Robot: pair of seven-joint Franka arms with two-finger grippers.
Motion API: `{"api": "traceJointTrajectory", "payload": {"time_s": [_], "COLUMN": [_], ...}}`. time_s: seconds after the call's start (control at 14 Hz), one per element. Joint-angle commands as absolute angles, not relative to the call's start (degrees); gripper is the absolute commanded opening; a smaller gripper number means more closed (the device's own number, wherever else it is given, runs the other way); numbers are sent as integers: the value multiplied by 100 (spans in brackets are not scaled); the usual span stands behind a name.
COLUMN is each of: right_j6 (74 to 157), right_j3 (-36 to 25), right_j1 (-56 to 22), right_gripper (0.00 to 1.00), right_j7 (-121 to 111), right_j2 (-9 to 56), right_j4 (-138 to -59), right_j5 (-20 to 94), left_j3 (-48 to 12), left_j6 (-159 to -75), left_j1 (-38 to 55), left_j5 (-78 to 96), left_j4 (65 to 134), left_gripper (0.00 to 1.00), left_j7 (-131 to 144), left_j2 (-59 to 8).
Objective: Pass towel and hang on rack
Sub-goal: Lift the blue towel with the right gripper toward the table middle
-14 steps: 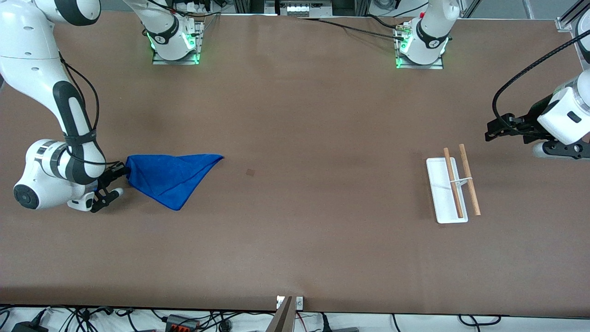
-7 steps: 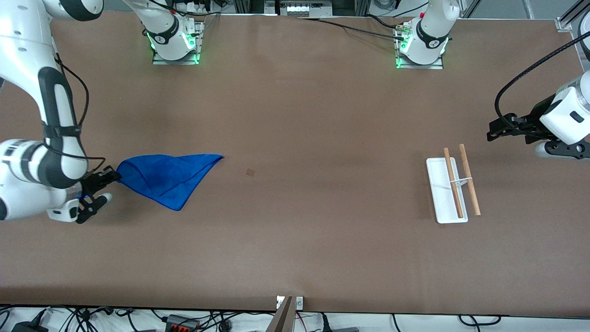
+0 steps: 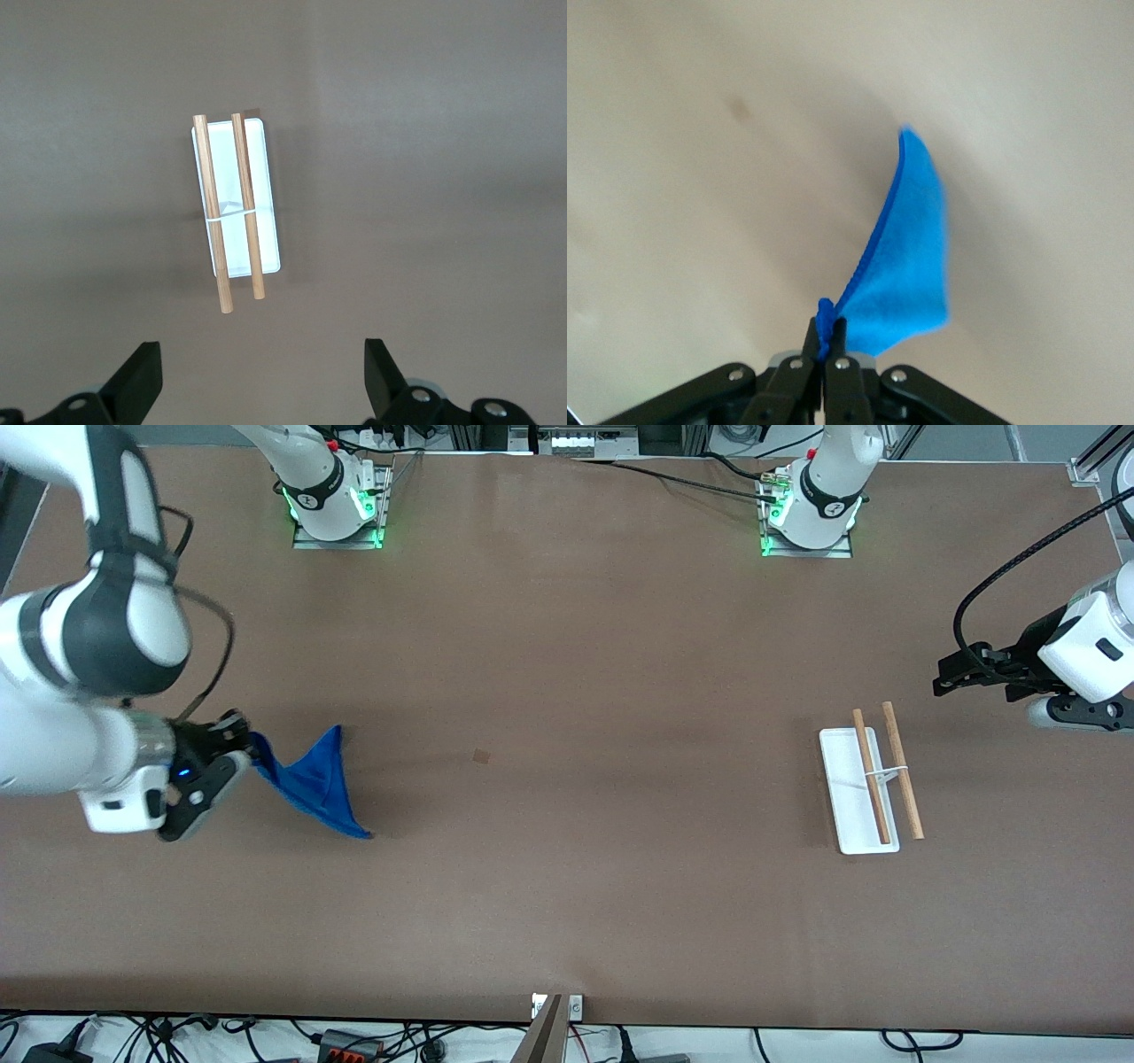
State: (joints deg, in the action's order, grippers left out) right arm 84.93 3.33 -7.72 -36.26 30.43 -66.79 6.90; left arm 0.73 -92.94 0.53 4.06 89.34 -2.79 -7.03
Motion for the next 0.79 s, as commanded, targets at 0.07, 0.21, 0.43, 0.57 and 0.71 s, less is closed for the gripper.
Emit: {"api": "traceJointTrajectory", "payload": {"time_s": [0.07,0.21,0.43,0.57,0.71], "right_j6": [8534,8604,9306,9736,10115], "right_j3": [264,272,272,272,272], "right_j1": [-2114,-2853,-3584,-3883,-4086], "right_gripper": [0,0,0,0,0], "right_j7": [-1255,-425,393,999,1439], "right_j2": [2813,2821,2874,2865,2865], "right_j4": [-6593,-6093,-5906,-5898,-5889], "right_j5": [1072,1072,1107,1256,1309], "left_j3": [70,70,70,70,70], "left_j6": [-9106,-9097,-9009,-8965,-8886], "left_j1": [9,9,9,9,-9], "left_j5": [501,501,475,483,492], "left_j4": [8991,8991,8991,8983,8991], "left_gripper": [100,100,100,100,100], "left_j7": [-448,-431,-623,-1009,-1177], "left_j2": [-633,-659,-747,-869,-914]}}
